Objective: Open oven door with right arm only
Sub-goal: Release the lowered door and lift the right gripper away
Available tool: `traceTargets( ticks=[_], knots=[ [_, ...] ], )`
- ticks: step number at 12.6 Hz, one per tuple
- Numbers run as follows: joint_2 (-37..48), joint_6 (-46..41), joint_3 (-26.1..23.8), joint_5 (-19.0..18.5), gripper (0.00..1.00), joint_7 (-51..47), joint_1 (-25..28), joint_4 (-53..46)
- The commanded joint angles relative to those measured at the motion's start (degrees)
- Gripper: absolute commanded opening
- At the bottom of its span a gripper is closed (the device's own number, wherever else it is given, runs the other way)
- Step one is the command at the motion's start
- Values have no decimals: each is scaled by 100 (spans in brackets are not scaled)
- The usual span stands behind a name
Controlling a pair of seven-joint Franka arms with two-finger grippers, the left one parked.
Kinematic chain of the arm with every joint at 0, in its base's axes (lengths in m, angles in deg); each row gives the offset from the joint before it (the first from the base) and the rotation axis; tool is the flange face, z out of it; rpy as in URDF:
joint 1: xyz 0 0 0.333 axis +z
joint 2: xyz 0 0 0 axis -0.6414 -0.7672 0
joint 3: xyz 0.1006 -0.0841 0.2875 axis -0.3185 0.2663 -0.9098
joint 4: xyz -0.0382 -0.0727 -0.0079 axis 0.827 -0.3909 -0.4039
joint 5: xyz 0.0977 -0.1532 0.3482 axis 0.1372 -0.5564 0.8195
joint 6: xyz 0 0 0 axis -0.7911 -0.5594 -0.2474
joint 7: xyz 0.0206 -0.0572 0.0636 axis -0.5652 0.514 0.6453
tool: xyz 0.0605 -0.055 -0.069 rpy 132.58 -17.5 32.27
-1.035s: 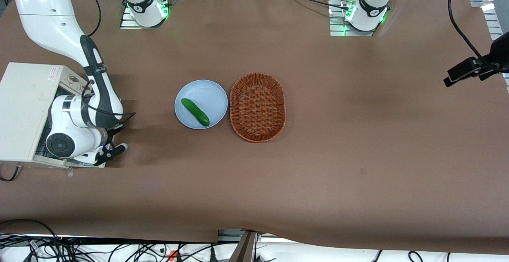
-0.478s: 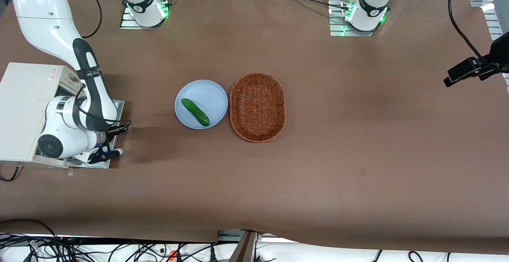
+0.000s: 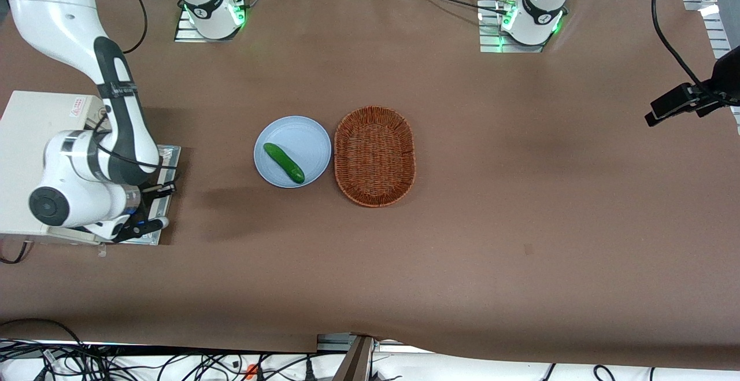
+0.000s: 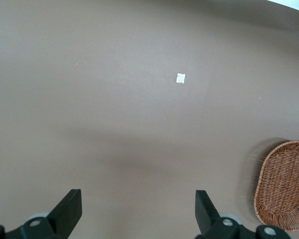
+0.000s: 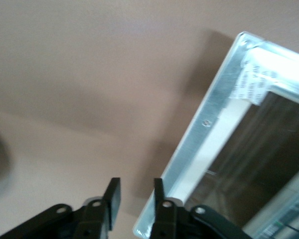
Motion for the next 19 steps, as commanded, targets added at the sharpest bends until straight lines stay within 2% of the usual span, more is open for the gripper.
traceTargets(
  ticks=[1, 4, 7, 14, 19],
  knots=[
    [186, -656, 36, -147, 100, 425, -24, -418],
    [220, -1421, 106, -165, 100, 364, -85, -991],
    [816, -1529, 203, -130, 100, -153, -85, -878],
    [2872, -1151, 220, -77, 100, -795, -94, 807],
    [3376, -1450, 265, -156, 100, -1286, -77, 810]
  ],
)
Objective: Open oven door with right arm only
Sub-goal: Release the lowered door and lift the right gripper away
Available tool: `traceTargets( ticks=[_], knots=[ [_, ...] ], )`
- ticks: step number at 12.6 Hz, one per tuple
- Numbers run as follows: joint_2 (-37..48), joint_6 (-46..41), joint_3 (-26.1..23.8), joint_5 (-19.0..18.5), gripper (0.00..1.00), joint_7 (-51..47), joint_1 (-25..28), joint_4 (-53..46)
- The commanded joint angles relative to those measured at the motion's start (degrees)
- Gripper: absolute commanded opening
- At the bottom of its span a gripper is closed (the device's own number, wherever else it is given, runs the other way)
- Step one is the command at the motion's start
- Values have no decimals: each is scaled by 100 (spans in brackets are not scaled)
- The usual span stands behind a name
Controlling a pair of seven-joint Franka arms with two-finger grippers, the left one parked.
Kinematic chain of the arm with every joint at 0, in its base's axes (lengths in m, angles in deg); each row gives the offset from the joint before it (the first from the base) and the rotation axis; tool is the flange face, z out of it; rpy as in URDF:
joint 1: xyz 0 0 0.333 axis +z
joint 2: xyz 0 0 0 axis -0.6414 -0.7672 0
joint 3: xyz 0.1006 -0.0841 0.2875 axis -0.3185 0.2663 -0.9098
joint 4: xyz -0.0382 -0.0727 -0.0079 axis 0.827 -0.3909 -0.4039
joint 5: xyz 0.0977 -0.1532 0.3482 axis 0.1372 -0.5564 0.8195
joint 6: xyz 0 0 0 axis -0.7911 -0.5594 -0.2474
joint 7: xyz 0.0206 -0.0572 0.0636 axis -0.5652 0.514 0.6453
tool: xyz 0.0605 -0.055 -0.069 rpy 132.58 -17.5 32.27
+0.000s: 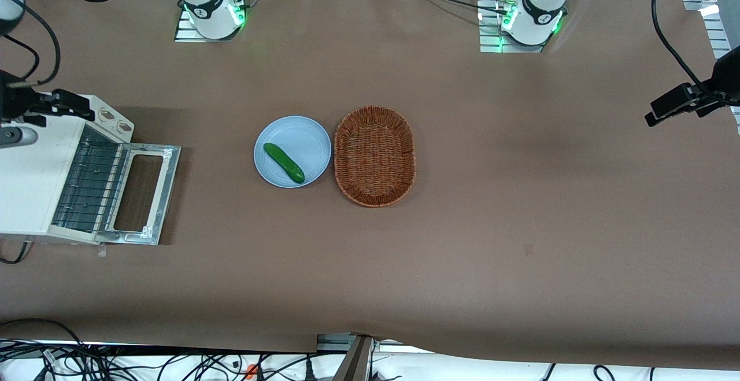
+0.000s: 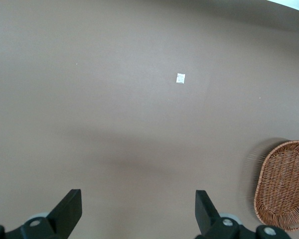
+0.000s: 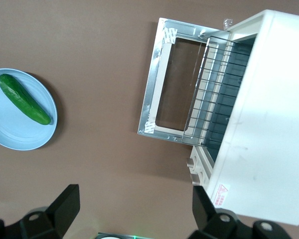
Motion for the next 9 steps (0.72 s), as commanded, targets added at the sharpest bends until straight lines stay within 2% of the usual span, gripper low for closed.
traceTargets(
  ticks=[1, 3, 9],
  knots=[
    [203, 37, -54, -94, 100, -399, 10, 58],
    [72, 11, -37, -138, 100, -347, 10, -224],
    [89, -77, -45, -120, 100, -347, 10, -260]
  ],
)
